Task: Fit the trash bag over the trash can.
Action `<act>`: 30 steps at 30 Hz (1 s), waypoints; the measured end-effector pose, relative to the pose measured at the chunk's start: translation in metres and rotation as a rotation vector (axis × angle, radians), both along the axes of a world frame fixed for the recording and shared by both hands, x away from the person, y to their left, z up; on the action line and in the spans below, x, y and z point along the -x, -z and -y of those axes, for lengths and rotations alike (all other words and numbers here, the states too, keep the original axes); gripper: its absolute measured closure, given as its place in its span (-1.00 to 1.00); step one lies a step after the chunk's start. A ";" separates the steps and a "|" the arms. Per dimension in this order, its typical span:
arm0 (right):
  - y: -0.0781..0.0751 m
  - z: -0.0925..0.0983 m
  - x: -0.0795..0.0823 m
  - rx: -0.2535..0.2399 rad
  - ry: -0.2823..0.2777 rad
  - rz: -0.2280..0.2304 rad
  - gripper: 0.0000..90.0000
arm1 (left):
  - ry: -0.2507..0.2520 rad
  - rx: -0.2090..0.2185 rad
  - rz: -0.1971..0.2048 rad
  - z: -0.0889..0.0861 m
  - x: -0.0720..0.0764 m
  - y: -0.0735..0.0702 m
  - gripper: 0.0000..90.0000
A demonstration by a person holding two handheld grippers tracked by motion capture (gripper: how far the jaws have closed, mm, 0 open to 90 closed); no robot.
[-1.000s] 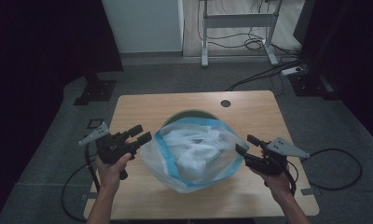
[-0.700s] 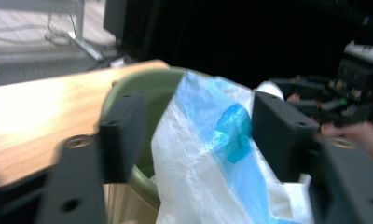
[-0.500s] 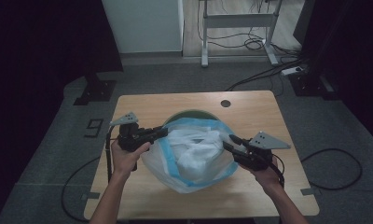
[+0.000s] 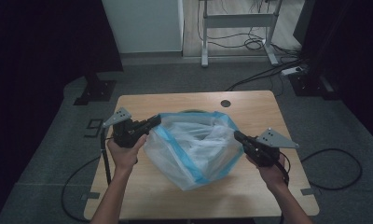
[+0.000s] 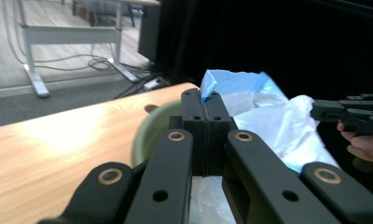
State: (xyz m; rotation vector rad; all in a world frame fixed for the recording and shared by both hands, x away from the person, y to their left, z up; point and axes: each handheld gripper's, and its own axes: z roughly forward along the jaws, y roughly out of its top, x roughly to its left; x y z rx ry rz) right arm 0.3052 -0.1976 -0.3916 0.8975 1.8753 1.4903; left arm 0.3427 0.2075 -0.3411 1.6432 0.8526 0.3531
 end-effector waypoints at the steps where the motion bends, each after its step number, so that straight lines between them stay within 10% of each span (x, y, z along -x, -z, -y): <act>1: -0.002 -0.001 -0.004 -0.003 0.012 -0.003 0.98 | -0.006 0.003 -0.001 0.000 -0.002 0.001 1.00; 13: -0.010 -0.015 -0.044 0.024 0.103 -0.008 0.98 | -0.106 0.010 -0.029 -0.023 -0.028 0.013 1.00; 30: 0.028 -0.034 -0.077 0.023 0.143 -0.110 0.98 | -0.141 -0.016 -0.148 -0.036 -0.038 0.065 1.00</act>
